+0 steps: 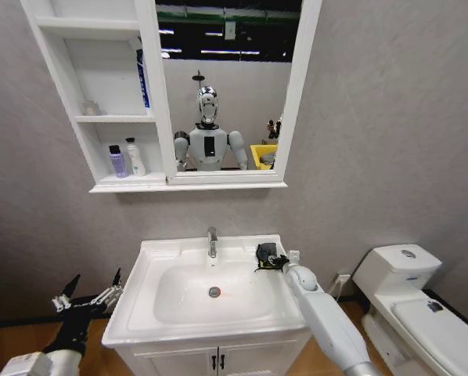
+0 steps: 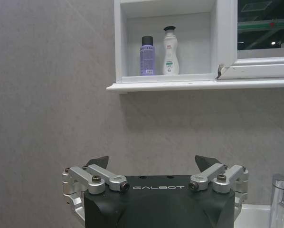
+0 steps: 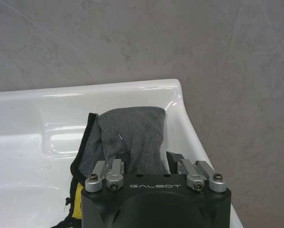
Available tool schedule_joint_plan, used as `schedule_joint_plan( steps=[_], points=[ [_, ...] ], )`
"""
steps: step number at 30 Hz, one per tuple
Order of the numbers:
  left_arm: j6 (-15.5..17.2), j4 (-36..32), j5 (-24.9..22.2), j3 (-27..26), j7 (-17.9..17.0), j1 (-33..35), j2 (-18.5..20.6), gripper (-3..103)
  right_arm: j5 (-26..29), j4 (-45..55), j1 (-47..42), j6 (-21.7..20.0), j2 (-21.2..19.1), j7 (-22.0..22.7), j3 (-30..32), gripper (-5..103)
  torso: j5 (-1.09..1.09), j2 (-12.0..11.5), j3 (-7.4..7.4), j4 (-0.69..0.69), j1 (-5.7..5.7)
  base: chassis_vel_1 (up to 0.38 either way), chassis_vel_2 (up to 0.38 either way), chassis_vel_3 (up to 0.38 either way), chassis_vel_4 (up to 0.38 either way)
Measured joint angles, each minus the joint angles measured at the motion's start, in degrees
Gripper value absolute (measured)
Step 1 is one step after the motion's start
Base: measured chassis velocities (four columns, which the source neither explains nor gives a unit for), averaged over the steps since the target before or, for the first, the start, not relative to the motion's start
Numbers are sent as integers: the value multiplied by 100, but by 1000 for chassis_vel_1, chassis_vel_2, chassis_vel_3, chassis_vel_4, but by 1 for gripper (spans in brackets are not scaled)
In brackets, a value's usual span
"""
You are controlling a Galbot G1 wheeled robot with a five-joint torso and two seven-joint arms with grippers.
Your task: Move facial cleanser and shampoo from washbasin to cabinet, then wipe washbasin with towel.
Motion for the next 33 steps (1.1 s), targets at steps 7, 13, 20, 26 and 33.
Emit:
schedule_joint_plan(
  steps=[7, 13, 20, 26, 33],
  points=[
    [0, 0, 0, 0, 0, 0, 0, 100, -51, 8, -27, 70, 39, -7, -9, 17, 0, 0, 0, 0, 0, 0, 0, 0, 0],
    [0, 0, 0, 0, 0, 0, 0, 100, -61, 86, -129, 100, 36, -6, 30, 2, 0, 0, 0, 0, 0, 0, 0, 0, 0],
    [0, 0, 0, 0, 1, 0, 0, 100, 28, 850, -456, 37, -159, 169, -5, 1, -1, 0, 0, -2, 0, 0, 0, 0, 0],
    [0, 0, 0, 0, 3, 0, 0, 100, 370, 2169, -948, -729, -319, 734, -293, 1, -1, 0, 0, -1, 0, 0, 0, 0, 0],
    [0, 0, 0, 0, 1, 0, 0, 100, 358, 2636, -1345, -1184, -267, 1220, -702, 1, 0, 1, 0, -1, 0, 0, 0, 0, 0]
  ],
)
